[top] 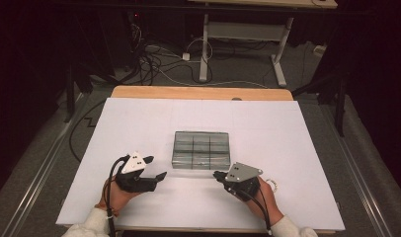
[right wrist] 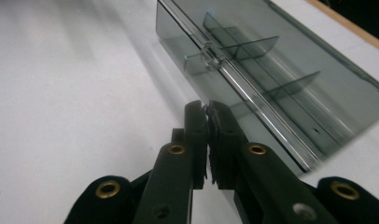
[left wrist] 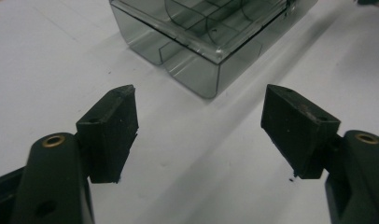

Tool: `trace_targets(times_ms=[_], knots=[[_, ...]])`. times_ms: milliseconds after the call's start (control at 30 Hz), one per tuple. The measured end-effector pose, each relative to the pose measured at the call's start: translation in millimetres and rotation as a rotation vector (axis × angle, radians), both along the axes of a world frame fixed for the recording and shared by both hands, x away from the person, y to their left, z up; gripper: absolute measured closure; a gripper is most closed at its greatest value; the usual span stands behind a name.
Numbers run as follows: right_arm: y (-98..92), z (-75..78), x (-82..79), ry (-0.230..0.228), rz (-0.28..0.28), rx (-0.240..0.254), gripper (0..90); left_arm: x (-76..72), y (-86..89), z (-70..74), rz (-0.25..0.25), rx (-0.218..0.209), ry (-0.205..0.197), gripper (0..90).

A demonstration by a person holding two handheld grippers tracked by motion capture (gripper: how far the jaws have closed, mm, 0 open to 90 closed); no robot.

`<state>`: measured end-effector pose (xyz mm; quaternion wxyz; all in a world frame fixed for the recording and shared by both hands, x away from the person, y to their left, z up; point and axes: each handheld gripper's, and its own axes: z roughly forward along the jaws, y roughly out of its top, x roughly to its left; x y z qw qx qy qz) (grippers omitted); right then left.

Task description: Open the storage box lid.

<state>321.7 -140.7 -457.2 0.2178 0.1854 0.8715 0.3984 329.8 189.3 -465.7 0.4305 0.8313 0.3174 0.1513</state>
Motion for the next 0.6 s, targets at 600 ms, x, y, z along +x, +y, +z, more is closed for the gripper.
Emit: trace_targets(times_ms=[600], knots=[[30.5, -12.7, 25.7, 0.010, -0.016, -0.045, 90.0, 23.2, -26.3, -2.4, -0.042, 0.020, 0.060, 62.0]])
